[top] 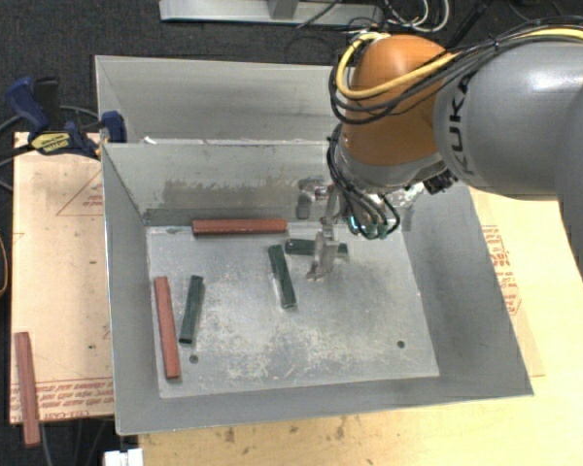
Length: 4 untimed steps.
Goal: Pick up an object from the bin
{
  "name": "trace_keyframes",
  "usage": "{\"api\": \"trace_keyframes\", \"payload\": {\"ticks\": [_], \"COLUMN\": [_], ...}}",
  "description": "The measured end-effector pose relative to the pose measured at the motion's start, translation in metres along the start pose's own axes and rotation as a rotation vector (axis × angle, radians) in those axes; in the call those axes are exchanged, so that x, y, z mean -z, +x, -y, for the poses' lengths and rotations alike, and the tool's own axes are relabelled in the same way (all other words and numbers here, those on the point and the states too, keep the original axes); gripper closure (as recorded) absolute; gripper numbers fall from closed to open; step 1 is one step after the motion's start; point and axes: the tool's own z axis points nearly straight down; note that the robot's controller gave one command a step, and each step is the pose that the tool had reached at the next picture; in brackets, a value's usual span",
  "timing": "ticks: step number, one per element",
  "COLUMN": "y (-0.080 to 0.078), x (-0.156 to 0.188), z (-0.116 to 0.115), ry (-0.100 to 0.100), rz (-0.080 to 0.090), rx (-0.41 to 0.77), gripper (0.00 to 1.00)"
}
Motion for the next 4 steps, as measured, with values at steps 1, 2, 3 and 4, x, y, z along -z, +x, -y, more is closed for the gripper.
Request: {"api": "trace_keyframes", "payload": {"ticks": [1,2,3,4], "y": [-0.020,-0.021,-0.021,-0.021], "x": [-0.115,-0.111,-0.073,-0.074], "z": [0.011,0.011,0.037,0.036], "ry": [0.000,0.000,-0.001,-0.001], "rz": [0.005,0.010,0.012,0.010], "rx": [0.192,0.192,-0.302,-0.300], "gripper": [0.00,1.00,1.00,0.00]}}
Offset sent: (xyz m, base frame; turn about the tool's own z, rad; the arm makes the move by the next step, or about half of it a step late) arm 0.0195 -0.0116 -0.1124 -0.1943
